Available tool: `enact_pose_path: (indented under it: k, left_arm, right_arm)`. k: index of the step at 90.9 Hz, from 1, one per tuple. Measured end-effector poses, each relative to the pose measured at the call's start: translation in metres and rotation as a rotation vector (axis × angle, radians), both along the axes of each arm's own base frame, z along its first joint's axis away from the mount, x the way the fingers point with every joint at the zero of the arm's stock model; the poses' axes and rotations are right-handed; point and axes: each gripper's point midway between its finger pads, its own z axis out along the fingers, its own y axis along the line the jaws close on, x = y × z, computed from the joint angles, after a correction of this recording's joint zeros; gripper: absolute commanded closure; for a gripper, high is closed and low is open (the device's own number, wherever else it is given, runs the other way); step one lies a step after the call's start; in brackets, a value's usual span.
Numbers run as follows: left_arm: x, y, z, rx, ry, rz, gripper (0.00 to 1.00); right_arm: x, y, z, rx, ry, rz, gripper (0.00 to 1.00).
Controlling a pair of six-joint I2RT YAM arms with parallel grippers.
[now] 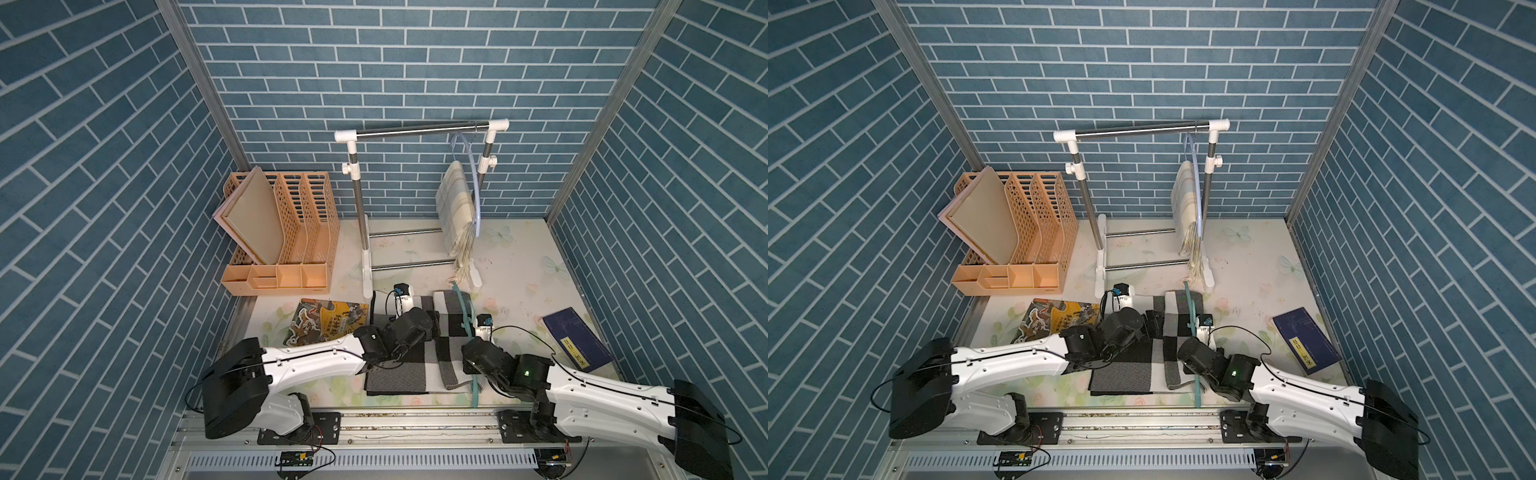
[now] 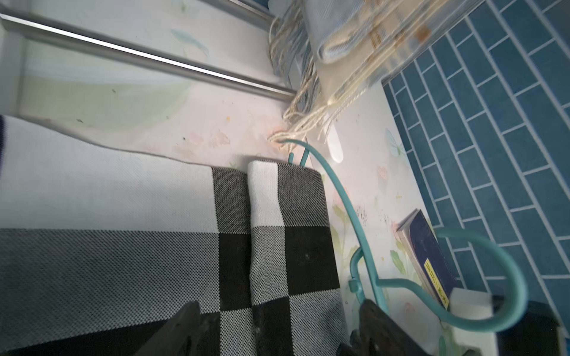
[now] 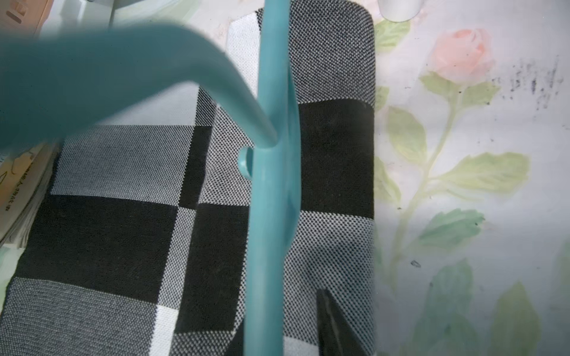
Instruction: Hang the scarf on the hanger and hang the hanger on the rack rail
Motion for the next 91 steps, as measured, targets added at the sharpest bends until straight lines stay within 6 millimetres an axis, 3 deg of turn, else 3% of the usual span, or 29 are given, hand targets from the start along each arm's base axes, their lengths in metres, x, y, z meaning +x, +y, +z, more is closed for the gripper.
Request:
enact_pose_path:
  k: [16,31,37,50,74,91]
  left_arm:
    - [0.001,-0.021,-0.052,0.017,0.097,-0.07,0.27]
    - [-0.004,-0.033,-0.082,0.023,0.164,-0.124,0.3]
    - [-0.005,-0.038,-0.087,0.014,0.181,-0.139,0.32]
    - [-0.004,-0.044,-0.096,-0.008,0.214,-0.15,0.45]
    - [-0.002,-0.047,-0.097,-0.027,0.224,-0.151,0.99]
    - [0.0,-0.046,-0.093,-0.028,0.214,-0.153,1.0]
  right_arm:
    - [-0.002,-0.004,0.0,-0.012,0.003,-0.002,0.71]
    - [-0.002,-0.005,0.0,-0.017,0.005,-0.002,0.71]
    - [-0.002,-0.005,0.0,-0.018,0.006,-0.002,0.71]
    - [-0.002,-0.005,0.002,-0.017,0.005,-0.002,0.72]
    - [-0.001,-0.005,0.01,0.015,-0.011,-0.011,0.73]
    - [0.001,-0.006,0.014,0.029,-0.022,-0.033,0.74]
